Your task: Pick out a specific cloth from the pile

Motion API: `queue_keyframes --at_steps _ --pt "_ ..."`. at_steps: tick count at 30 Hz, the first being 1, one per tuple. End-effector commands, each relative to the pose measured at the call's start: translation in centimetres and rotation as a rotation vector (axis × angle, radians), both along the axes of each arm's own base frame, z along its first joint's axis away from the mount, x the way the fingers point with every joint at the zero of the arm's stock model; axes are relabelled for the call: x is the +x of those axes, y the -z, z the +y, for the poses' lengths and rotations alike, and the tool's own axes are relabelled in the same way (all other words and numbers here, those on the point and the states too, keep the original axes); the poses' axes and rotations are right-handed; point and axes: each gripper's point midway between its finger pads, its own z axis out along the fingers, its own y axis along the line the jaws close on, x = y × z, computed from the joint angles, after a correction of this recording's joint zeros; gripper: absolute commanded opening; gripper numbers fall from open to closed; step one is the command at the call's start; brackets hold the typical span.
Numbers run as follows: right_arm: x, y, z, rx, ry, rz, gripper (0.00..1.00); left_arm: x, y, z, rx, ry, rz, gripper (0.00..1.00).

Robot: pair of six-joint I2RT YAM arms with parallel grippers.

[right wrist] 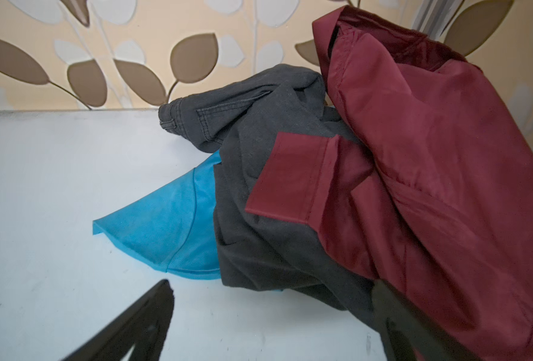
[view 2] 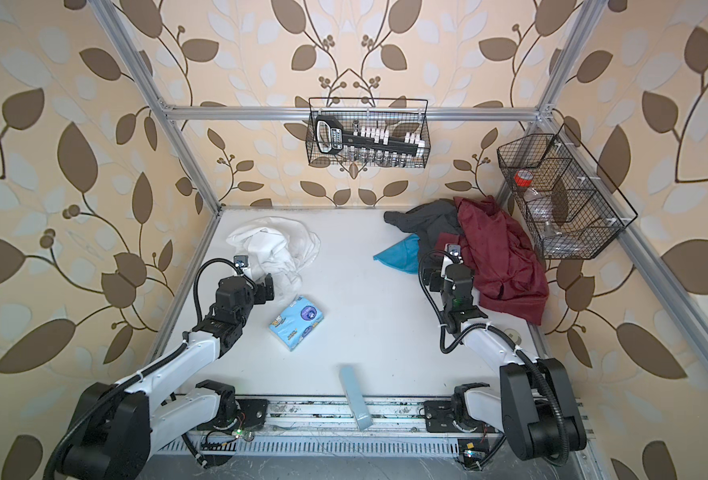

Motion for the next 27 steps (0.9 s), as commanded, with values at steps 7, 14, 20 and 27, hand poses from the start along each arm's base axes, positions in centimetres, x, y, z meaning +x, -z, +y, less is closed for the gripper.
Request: queue_keyframes --at_steps 7,14,20,27 --pt "1.2 1.3 -1.2 0.021 -0.026 -0.099 0.99 3.1 2.1 0.1 -0.097 0.085 -0.054 0.99" --pt "-0.1 2.8 -0.3 0.035 -0.101 -0.161 0.99 3.9 5.3 -0.6 -0.111 0.129 0.014 0.99" --pt "-0.3 3.2 -0.5 0.046 -0.103 -0.17 0.99 4.1 5.5 0.0 -0.12 0.101 0.025 0.99" --pt "-0.4 3.2 -0.5 0.048 -0.104 -0.169 0.99 4.1 5.4 0.0 -0.12 0.102 0.021 0.99"
